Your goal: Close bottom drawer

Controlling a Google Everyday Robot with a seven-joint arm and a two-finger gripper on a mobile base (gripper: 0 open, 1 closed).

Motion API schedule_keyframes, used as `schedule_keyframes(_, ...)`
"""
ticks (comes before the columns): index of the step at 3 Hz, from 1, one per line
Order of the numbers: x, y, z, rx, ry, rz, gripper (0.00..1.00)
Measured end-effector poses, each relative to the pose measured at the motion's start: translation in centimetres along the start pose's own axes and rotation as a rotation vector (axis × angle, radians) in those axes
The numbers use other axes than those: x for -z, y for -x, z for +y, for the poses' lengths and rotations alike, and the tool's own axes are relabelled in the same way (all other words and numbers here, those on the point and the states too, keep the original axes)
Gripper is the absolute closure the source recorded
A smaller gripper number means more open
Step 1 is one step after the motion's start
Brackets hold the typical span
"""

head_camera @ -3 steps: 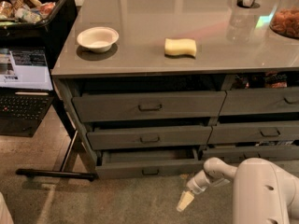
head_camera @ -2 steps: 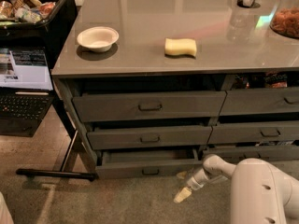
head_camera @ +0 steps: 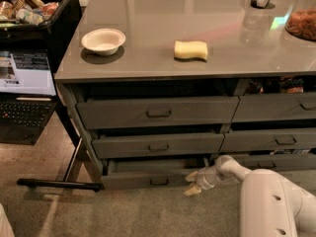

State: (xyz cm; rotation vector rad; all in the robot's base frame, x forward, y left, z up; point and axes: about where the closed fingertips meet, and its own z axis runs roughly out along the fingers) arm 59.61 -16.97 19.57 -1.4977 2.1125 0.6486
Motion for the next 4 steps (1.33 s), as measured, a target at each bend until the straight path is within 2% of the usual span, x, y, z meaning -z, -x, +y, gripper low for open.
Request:
schedule_keyframes(1, 0.3, 1.0, -1.9, 0.003, -0.038, -0.010, 0.15)
schedule_keyframes(2, 0.4, 0.9, -1.8, 0.003, -0.038, -0.010, 0.00)
schedule_keyframes(3, -0.9, 0.9, -3.2, -0.012, -0.032, -0.038, 0.00)
schedule_keyframes(4, -0.9, 0.9, -3.2, -0.012, -0.032, -0.038, 0.00)
